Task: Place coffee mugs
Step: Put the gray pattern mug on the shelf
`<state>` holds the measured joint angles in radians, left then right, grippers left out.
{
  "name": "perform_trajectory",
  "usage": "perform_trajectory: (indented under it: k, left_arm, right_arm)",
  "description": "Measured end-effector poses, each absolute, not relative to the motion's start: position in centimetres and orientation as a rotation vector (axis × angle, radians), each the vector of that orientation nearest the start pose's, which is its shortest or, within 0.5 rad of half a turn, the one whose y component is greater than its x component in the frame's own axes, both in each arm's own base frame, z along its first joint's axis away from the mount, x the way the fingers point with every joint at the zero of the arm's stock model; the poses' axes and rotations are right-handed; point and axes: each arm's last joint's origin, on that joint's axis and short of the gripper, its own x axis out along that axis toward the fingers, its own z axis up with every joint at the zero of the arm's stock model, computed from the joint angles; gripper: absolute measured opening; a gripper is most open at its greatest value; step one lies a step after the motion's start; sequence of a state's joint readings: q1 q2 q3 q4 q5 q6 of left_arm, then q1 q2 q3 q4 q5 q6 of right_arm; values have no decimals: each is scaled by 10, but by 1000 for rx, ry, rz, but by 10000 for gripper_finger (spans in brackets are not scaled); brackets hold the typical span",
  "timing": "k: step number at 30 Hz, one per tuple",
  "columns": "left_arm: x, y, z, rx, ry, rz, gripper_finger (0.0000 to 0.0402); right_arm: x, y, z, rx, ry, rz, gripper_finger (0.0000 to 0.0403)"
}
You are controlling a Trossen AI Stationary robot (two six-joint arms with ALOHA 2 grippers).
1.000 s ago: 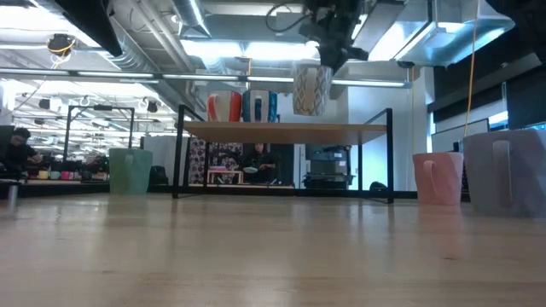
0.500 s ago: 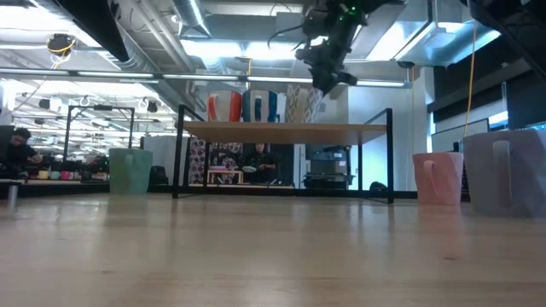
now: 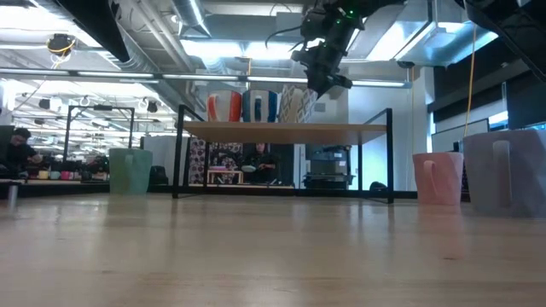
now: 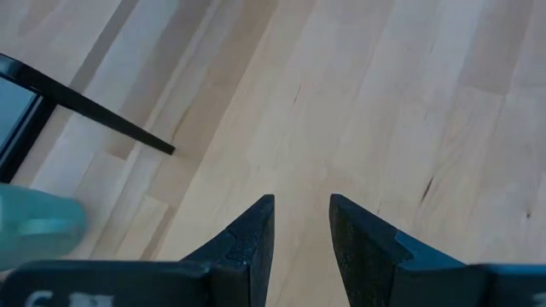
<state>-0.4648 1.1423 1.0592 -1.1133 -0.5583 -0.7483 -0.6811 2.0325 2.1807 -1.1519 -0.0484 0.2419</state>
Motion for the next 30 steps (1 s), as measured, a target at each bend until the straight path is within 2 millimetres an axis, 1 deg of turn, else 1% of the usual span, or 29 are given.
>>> perform_trajectory:
  k: [10, 15, 23, 30]
  left_arm:
    - [180, -73, 297, -95, 926, 451, 109]
    - [180, -73, 297, -95, 926, 451, 109]
    - [180, -73, 297, -96, 925, 451, 109]
    - [180, -73, 297, -97, 925, 452, 109]
  right_arm:
    - [330, -265, 354, 592, 875, -697, 60]
    - [333, -267, 355, 582, 842, -685, 79]
    - [334, -267, 355, 534, 853, -630, 81]
    - [335, -268, 357, 425, 864, -579, 81]
